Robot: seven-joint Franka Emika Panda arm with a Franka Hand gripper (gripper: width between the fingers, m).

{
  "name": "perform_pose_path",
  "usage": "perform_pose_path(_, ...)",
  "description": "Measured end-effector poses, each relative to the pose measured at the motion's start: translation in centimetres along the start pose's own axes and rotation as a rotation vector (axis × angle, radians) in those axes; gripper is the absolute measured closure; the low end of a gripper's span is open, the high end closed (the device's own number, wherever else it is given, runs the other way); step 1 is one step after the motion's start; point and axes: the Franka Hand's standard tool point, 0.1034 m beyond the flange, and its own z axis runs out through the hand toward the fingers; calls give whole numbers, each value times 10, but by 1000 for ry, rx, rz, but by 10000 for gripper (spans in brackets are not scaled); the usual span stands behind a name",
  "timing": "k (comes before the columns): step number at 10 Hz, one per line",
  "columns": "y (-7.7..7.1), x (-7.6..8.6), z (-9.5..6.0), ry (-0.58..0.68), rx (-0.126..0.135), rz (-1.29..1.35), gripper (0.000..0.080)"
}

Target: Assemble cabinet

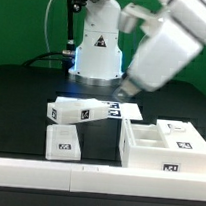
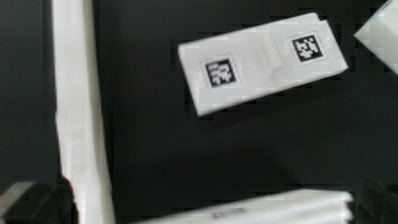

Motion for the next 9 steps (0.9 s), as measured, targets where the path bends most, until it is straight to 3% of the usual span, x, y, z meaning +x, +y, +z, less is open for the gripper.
perform_pose_path(1,-1,-12,16,1,20,150,4)
perform_pose_path(2,-5,-20,27,-32,69,263,4)
perform_pose_path(6,-1,-19,33,-27,65,526,4)
perform_pose_path(8,6,-48,67,15,87,731,4)
perform_pose_path(9,10,-55,77,36,92,835,4)
